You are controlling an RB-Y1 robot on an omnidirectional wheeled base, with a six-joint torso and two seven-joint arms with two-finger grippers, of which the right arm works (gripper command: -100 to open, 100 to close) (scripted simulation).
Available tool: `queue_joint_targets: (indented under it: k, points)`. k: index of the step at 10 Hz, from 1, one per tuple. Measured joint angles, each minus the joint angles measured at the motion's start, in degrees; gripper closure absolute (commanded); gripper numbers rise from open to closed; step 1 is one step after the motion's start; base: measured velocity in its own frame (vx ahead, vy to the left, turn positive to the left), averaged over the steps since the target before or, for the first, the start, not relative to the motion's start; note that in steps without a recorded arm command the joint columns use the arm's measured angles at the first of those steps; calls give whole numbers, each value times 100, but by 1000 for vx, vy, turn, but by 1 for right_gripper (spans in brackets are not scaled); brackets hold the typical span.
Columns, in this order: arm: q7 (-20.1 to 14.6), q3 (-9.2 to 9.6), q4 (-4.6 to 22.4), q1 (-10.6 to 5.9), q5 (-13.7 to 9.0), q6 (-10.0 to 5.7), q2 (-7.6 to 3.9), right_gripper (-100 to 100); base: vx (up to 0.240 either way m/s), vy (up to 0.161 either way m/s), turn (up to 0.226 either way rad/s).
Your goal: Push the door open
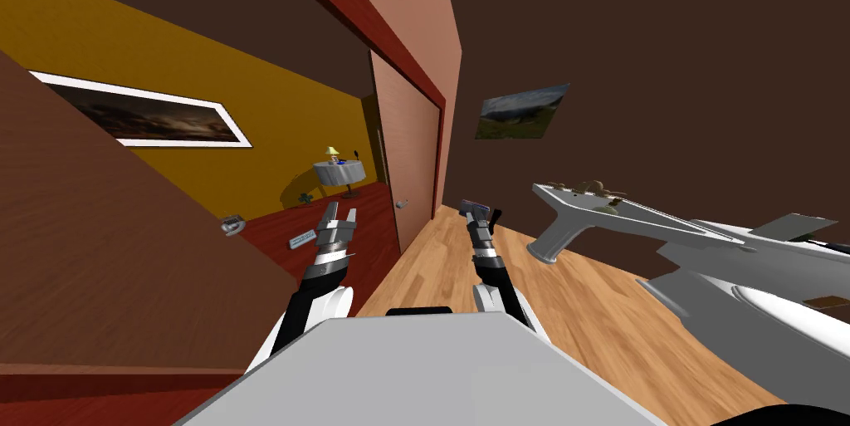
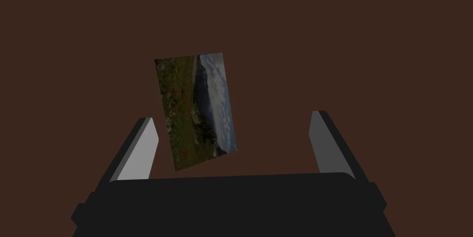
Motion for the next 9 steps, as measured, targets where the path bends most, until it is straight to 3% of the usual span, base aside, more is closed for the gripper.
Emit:
queue_joint_targets:
  k: [4, 7, 9]
  points:
    - [-77, 312, 466, -246, -43, -75, -74, -100, 93, -18, 1]
    - [-147, 589, 867, -355, -82, -231, -147, -100, 104, -11, 0]
    - [-184, 775, 1263, -541, -102, -343, -151, -100, 99, -20, 2]
